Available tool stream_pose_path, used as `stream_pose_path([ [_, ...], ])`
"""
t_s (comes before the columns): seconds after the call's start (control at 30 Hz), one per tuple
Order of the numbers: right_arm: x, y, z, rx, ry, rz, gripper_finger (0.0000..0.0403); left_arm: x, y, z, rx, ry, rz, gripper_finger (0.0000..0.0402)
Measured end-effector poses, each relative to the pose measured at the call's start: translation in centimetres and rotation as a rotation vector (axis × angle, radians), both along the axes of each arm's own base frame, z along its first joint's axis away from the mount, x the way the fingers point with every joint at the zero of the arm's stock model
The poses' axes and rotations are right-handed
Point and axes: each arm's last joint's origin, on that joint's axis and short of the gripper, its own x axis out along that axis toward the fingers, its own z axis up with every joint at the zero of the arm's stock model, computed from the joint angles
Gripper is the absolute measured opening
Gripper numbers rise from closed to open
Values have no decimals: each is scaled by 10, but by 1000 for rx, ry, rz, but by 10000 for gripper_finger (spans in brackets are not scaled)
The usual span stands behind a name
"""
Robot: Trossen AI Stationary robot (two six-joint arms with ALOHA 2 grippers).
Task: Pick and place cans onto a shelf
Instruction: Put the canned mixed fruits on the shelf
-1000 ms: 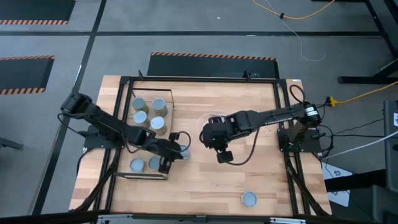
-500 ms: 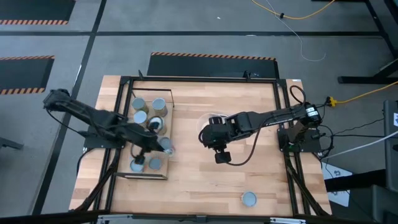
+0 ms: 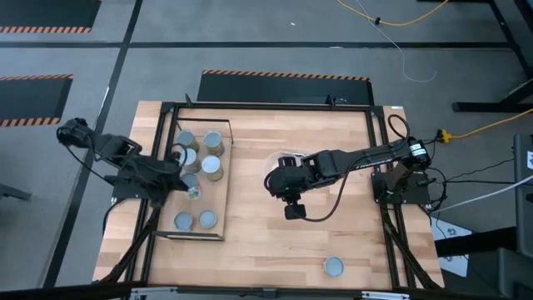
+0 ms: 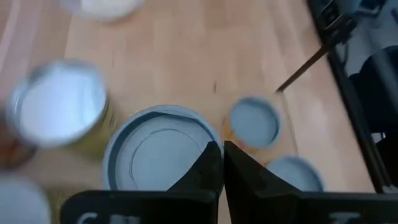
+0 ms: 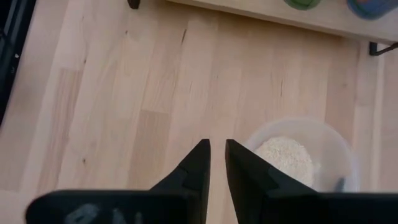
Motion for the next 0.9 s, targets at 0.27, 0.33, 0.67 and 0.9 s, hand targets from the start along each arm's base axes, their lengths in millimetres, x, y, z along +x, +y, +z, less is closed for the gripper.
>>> stream_pose_path([
  [0.27, 0, 0, 0, 5, 1, -9, 55, -10, 3, -10, 13, 107, 52, 0],
  [0.33, 0, 0, 0, 5, 1, -9, 55, -10, 2, -16, 23, 126, 45, 0],
  [0.67, 0, 0, 0, 5, 1, -9, 55, -6, -2, -43, 34, 173, 21, 10],
  [0.9, 0, 0, 0, 5, 1, -9, 55, -6, -2, -44, 24, 189, 8, 30],
])
